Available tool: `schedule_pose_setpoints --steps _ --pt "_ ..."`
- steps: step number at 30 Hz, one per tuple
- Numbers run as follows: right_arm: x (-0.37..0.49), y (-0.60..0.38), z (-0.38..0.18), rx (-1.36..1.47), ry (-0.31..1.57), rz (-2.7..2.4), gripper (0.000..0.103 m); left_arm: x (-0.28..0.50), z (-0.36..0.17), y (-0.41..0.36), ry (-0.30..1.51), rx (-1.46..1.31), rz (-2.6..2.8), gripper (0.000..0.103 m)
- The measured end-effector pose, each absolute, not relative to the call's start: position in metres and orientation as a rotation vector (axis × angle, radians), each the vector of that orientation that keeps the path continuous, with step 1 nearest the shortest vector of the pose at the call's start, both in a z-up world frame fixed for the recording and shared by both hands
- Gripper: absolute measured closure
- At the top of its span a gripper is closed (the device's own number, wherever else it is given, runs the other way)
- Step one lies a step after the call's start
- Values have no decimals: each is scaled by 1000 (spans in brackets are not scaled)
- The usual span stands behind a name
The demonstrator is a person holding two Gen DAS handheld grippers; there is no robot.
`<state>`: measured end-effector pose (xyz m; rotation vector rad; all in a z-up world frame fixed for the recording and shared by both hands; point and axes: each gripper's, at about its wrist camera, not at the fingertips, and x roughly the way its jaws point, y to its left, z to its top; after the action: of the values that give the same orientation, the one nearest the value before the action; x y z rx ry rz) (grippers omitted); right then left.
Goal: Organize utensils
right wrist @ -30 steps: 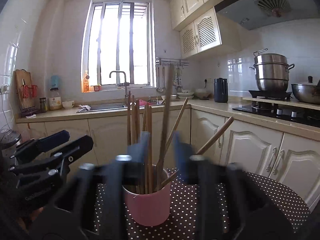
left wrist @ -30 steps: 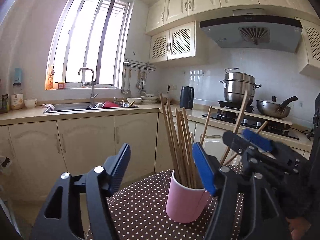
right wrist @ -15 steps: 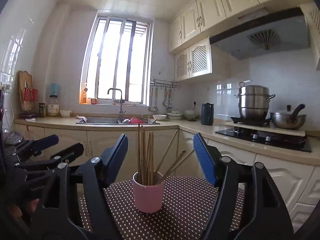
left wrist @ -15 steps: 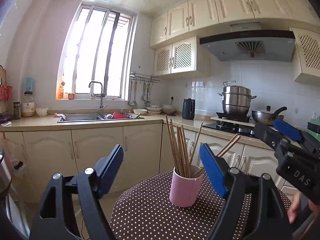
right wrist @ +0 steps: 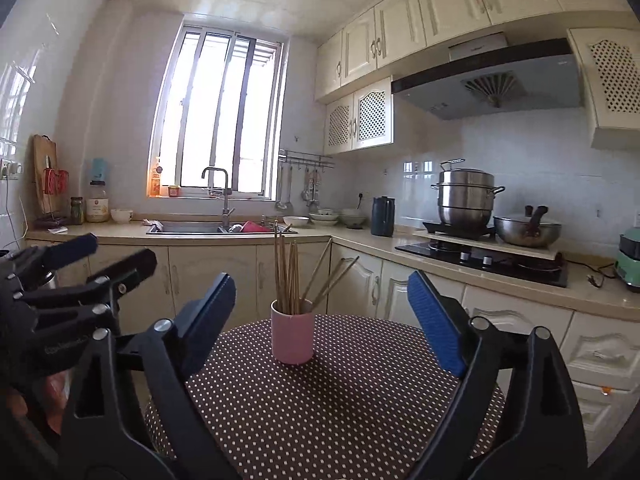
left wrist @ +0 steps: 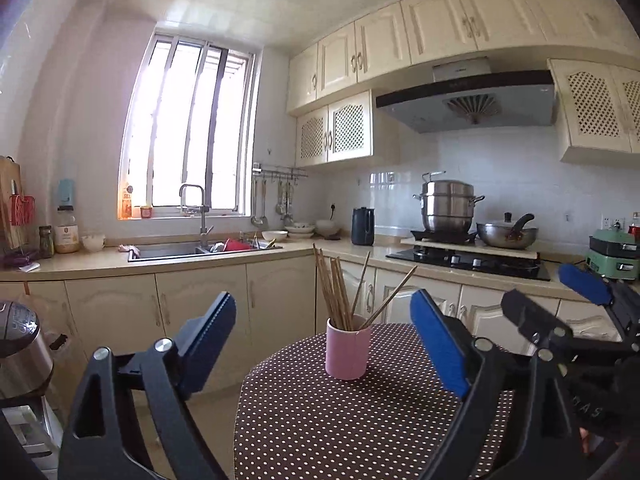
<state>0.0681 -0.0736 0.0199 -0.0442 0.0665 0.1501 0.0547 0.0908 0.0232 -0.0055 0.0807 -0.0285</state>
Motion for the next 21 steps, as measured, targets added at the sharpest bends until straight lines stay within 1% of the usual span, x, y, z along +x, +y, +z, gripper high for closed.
schedule_pose_setpoints --steps 12,21 --pt "12 -89 35 -28 37 143 12 -11 36 78 26 -7 -42 15" --pt "-1 -93 38 -34 37 132 11 -20 39 72 5 9 -50 15"
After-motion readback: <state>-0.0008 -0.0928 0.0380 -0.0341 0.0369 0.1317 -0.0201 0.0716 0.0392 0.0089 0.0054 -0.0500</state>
